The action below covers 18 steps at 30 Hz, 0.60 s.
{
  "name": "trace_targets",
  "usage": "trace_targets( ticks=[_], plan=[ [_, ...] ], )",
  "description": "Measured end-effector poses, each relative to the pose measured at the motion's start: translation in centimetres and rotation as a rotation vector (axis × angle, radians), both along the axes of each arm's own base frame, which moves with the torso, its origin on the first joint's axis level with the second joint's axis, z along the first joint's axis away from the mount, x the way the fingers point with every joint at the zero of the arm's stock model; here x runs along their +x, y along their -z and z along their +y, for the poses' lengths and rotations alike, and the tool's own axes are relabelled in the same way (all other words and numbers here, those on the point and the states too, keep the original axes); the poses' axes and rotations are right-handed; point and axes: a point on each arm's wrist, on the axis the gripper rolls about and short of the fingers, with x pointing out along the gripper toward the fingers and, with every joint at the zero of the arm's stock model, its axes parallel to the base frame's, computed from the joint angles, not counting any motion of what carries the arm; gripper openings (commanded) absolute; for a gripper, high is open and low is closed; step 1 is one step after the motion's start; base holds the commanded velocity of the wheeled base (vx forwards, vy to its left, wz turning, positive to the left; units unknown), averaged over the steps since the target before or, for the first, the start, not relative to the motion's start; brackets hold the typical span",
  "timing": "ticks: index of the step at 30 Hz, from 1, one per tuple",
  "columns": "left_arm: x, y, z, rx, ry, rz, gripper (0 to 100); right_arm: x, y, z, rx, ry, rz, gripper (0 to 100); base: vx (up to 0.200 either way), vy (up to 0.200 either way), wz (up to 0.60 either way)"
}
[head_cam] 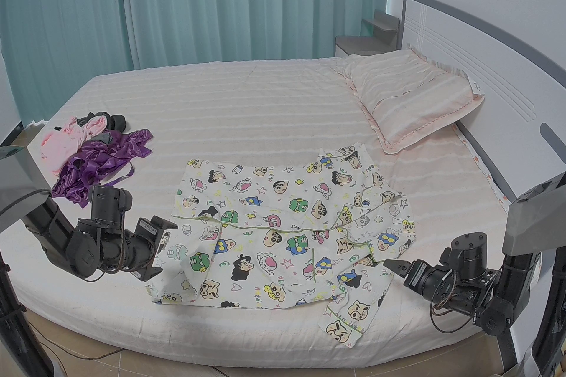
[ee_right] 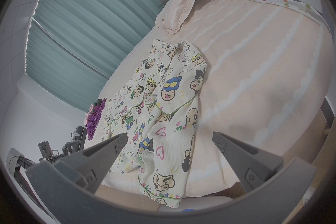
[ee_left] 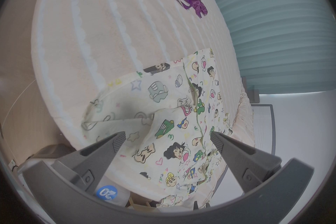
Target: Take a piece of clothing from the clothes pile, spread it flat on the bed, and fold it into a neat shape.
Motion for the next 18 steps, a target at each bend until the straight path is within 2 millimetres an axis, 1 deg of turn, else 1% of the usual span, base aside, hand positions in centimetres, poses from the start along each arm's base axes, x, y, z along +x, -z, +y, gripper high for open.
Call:
trace_targets(
  ticks=[6,18],
  plan=[
    [1.1,1.0,-1.2,0.037,0.011,-0.016,100,0.0,0.0,0.1,0.000,-0.002,0.000,100,0.000,0.000,0.00],
    [1.6,2.4,-2.6,0.109,0.046,0.001,100,0.0,0.0,0.1,0.000,-0.004,-0.002,100,0.000,0.000,0.00]
  ],
)
